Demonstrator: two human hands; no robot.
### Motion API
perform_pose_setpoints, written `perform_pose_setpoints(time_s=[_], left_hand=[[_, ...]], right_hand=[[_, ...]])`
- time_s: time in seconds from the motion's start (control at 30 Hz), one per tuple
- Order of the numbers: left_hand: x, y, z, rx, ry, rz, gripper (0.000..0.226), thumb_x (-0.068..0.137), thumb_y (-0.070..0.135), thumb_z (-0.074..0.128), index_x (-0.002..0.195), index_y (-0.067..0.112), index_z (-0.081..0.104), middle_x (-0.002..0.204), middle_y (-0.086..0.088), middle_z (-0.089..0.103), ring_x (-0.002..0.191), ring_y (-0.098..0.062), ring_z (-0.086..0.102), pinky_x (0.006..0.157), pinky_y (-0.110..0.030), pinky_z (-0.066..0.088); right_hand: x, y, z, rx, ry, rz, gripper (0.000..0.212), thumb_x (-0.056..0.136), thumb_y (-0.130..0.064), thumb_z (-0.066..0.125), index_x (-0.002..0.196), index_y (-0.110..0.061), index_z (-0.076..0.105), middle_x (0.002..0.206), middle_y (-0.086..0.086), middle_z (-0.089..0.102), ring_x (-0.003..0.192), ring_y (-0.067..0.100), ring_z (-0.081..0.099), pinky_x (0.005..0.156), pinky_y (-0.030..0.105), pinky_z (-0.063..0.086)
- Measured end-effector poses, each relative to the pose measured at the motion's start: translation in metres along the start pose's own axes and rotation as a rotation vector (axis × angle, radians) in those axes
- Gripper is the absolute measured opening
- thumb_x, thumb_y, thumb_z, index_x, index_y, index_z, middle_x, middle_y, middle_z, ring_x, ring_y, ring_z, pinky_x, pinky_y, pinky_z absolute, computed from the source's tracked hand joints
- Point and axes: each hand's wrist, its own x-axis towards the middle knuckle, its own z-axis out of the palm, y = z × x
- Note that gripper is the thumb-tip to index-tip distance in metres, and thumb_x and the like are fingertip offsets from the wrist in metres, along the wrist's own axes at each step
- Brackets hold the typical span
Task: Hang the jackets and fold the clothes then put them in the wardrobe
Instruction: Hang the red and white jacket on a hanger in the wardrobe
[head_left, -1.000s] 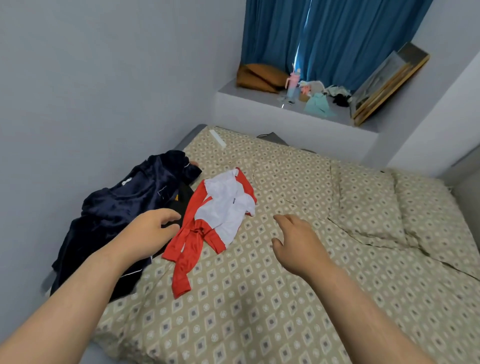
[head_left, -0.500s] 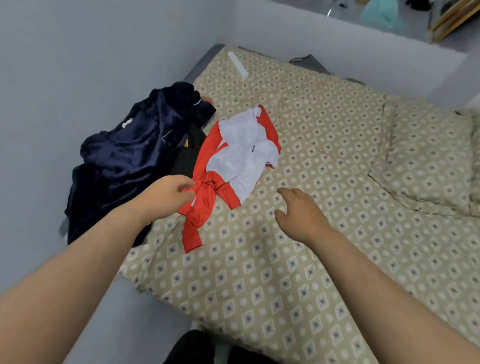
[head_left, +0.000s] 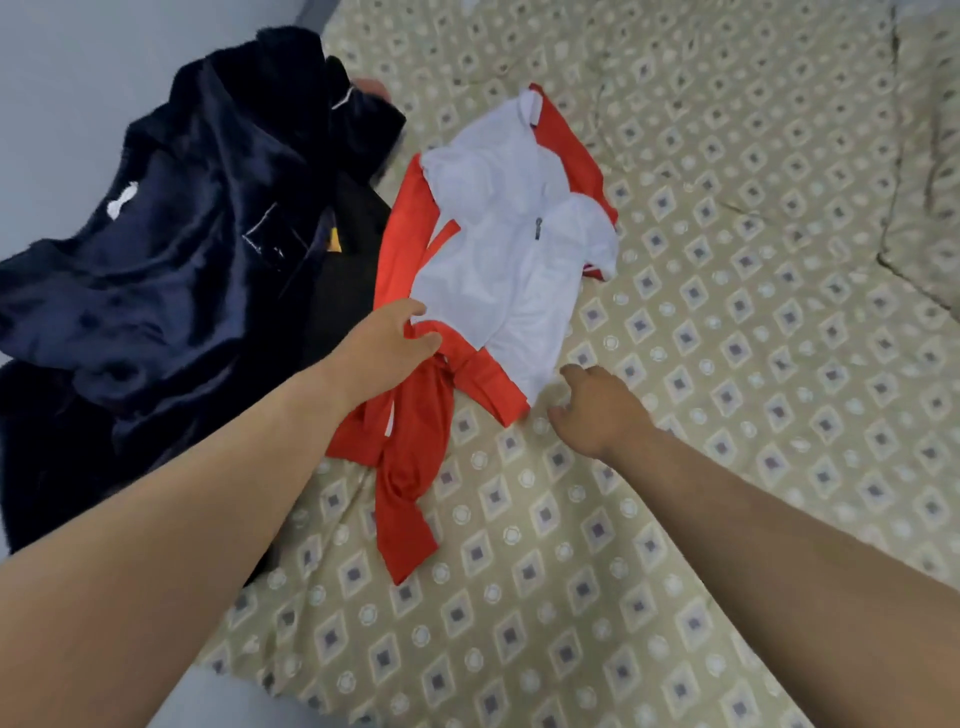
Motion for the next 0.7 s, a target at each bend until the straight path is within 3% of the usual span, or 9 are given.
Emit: perform_pose_setpoints(time_s=[0.1, 0.23, 0.3, 0.43, 0.53, 0.6, 0.63, 0.7], left_hand=[[0.045, -0.018, 0.021, -0.042, 0.009, -0.005, 0.06, 0.096, 0.035, 0.059, 0.149, 0.015, 0.038, 0.156, -0.001, 0.037, 0.143, -0.016, 0.034, 0.103, -0.018, 0.024], [0.086, -0.028, 0.038, -0.08, -0.019, 0.001, 0.075, 0.097, 0.032, 0.06, 0.157, 0.011, 0.021, 0.162, -0.006, 0.023, 0.149, -0.02, 0.023, 0.117, -0.027, 0.021], [0.1, -0.034, 0.046, -0.094, -0.043, -0.004, 0.08, 0.096, 0.031, 0.062, 0.158, 0.01, 0.015, 0.163, -0.007, 0.021, 0.149, -0.021, 0.022, 0.12, -0.03, 0.02], [0.108, -0.045, 0.062, -0.16, 0.003, -0.06, 0.07, 0.094, 0.018, 0.064, 0.153, 0.009, 0.028, 0.154, -0.007, 0.038, 0.136, -0.019, 0.041, 0.104, -0.019, 0.029], [0.101, -0.051, 0.067, -0.28, 0.039, -0.099, 0.046, 0.092, -0.001, 0.054, 0.138, 0.005, 0.053, 0.131, -0.011, 0.059, 0.108, -0.02, 0.058, 0.086, -0.022, 0.043], [0.092, -0.053, 0.07, -0.283, -0.032, -0.128, 0.042, 0.092, -0.003, 0.049, 0.132, 0.003, 0.059, 0.126, -0.014, 0.063, 0.108, -0.026, 0.061, 0.092, -0.029, 0.049], [0.085, -0.054, 0.071, -0.26, -0.066, -0.139, 0.04, 0.092, -0.003, 0.049, 0.13, 0.002, 0.061, 0.122, -0.013, 0.065, 0.109, -0.027, 0.061, 0.095, -0.031, 0.05], [0.069, -0.056, 0.072, -0.185, -0.097, -0.132, 0.03, 0.091, -0.001, 0.051, 0.116, 0.002, 0.068, 0.1, -0.005, 0.068, 0.096, -0.023, 0.063, 0.08, -0.024, 0.051]], right_hand=[[0.041, 0.0, 0.02, 0.294, -0.034, 0.128, 0.035, 0.093, -0.029, 0.051, 0.122, -0.01, 0.053, 0.117, 0.01, 0.061, 0.102, 0.027, 0.059, 0.081, 0.036, 0.047], [0.071, 0.001, 0.041, 0.647, -0.013, 0.194, 0.049, 0.093, -0.013, 0.045, 0.142, -0.016, 0.043, 0.11, -0.006, 0.048, 0.091, 0.016, 0.054, 0.07, 0.023, 0.046], [0.08, 0.001, 0.048, 0.882, -0.006, 0.235, 0.047, 0.093, -0.008, 0.044, 0.139, -0.017, 0.046, 0.11, -0.006, 0.059, 0.088, 0.019, 0.058, 0.073, 0.029, 0.054], [0.088, 0.002, 0.061, 1.017, 0.044, 0.289, 0.054, 0.093, -0.004, 0.054, 0.144, -0.018, 0.046, 0.116, 0.006, 0.061, 0.079, 0.02, 0.062, 0.065, 0.029, 0.055], [0.086, 0.0, 0.06, 1.045, 0.079, 0.324, 0.04, 0.088, 0.001, 0.054, 0.127, -0.008, 0.063, 0.09, 0.009, 0.067, 0.057, 0.014, 0.058, 0.05, 0.024, 0.049], [0.079, 0.001, 0.055, 1.055, 0.123, 0.337, 0.03, 0.084, 0.006, 0.053, 0.106, -0.002, 0.072, 0.07, 0.004, 0.064, 0.044, 0.009, 0.054, 0.042, 0.02, 0.045], [0.073, 0.004, 0.052, 1.039, 0.142, 0.339, 0.025, 0.082, 0.007, 0.053, 0.091, -0.005, 0.073, 0.064, 0.002, 0.063, 0.041, 0.009, 0.054, 0.04, 0.019, 0.044], [0.06, 0.012, 0.049, 0.961, 0.155, 0.31, 0.024, 0.081, 0.007, 0.053, 0.072, -0.006, 0.07, 0.059, 0.002, 0.062, 0.048, 0.012, 0.056, 0.046, 0.021, 0.047]])
